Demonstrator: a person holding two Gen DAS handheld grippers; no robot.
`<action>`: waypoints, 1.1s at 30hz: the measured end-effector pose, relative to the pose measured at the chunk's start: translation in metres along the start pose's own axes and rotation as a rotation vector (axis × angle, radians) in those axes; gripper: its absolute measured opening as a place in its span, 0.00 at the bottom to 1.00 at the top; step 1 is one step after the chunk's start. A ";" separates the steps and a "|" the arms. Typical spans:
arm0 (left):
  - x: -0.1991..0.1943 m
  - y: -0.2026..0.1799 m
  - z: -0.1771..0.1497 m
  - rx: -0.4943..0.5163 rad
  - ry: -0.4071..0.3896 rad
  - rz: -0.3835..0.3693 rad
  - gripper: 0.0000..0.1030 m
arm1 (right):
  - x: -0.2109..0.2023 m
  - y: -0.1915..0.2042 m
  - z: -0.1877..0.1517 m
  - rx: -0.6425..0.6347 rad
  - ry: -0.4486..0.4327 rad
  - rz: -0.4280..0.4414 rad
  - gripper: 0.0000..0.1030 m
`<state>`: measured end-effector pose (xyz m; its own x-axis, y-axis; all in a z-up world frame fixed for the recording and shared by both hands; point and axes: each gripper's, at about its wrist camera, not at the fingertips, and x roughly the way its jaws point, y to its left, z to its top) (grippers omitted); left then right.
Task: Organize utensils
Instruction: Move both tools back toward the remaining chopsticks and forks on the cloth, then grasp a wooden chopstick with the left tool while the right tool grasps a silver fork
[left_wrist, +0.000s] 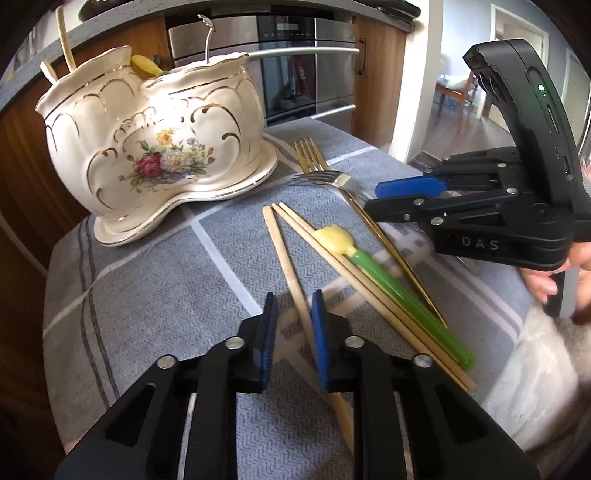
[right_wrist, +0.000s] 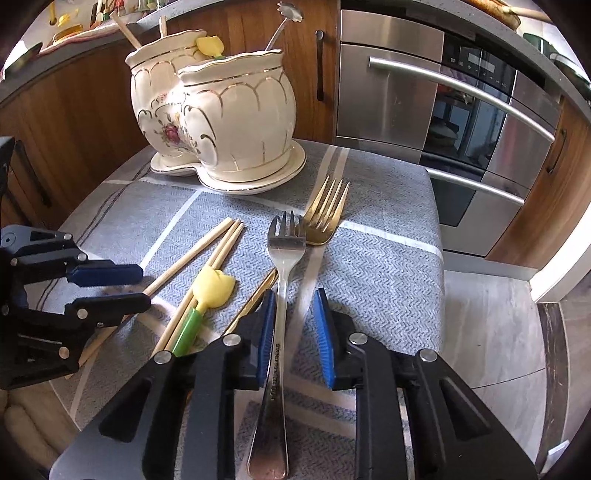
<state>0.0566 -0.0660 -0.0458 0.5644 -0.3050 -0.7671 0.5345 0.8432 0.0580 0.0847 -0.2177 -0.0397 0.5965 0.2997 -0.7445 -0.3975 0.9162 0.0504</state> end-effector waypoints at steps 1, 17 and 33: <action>0.000 0.000 0.000 -0.004 -0.002 0.001 0.15 | 0.000 -0.001 0.000 0.008 -0.002 0.007 0.19; -0.003 0.011 -0.003 -0.021 -0.045 0.030 0.06 | -0.013 -0.011 0.000 0.083 -0.078 0.060 0.05; -0.052 0.014 -0.007 -0.043 -0.195 0.022 0.06 | -0.064 0.001 0.001 0.054 -0.335 0.046 0.05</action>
<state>0.0301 -0.0354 -0.0092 0.6893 -0.3627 -0.6272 0.4957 0.8674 0.0431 0.0467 -0.2360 0.0084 0.7783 0.4035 -0.4810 -0.3969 0.9099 0.1210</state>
